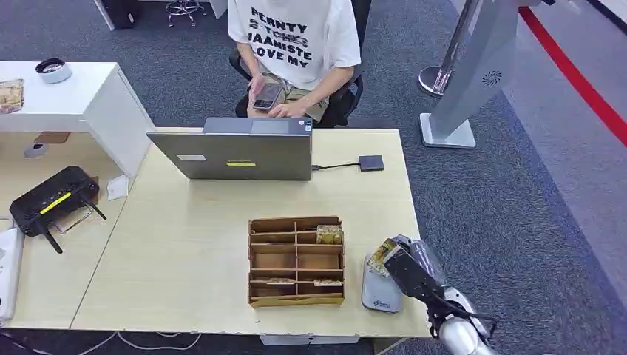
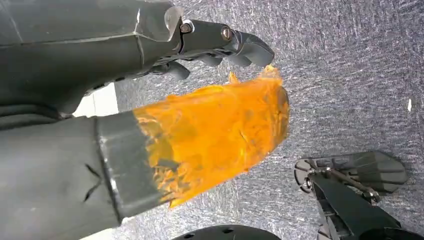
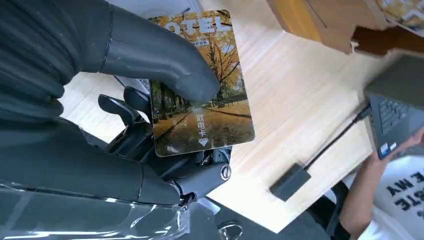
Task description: Pass the card to the sensor for recognition and then transmit it.
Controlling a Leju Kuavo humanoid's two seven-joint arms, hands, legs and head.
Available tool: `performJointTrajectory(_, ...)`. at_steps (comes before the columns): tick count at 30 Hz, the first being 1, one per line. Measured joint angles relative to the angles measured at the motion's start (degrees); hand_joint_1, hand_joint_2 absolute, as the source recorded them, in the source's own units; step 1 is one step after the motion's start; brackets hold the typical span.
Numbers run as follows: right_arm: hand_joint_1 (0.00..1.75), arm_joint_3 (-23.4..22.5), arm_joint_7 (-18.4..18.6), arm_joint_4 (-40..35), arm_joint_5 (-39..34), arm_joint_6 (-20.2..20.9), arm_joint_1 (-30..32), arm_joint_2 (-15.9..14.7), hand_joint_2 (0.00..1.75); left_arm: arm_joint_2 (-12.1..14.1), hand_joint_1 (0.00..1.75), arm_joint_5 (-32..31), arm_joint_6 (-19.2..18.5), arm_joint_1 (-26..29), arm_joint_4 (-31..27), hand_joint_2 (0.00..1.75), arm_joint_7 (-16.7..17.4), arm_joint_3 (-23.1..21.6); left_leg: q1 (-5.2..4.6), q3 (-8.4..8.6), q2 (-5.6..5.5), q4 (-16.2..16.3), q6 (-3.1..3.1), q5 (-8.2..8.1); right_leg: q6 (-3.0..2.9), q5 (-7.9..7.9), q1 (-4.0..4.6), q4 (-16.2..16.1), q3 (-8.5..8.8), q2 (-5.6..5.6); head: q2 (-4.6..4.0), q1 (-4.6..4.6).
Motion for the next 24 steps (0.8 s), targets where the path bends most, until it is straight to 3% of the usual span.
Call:
performJointTrajectory(11, 1.75, -8.9, -10.8, -12.6, -7.3, -17.8, 3.7, 9.2, 1.75, -0.5, 0.00, -0.7, 0.4, 0.2, 0.0, 0.00, 0.0, 0.0, 0.01, -0.06, 0.01, 0.0, -0.01, 0.00, -0.01, -0.01, 0.01, 0.0, -0.10, 0.02, 0.00, -0.02)
performJointTrajectory(16, 1.75, -10.7, -13.8, -17.6, -6.6, -21.2, 3.7, 12.1, 1.75, -0.7, 0.00, -1.6, 0.4, 0.1, 0.0, 0.00, 0.4, 0.0, 0.00, -0.07, 0.02, 0.0, -0.01, 0.00, -0.01, -0.01, 0.00, 0.0, -0.09, 0.02, 0.00, 0.00)
performJointTrajectory(24, 1.75, -10.7, -15.0, -20.2, -6.1, -21.7, 1.9, 13.7, 1.75, -0.8, 0.00, -2.0, 0.1, -0.6, 0.0, 0.00, 0.4, 0.0, 0.00, -0.06, 0.01, 0.0, -0.01, 0.01, -0.01, 0.00, 0.00, 0.0, -0.08, 0.01, 0.00, 0.00)
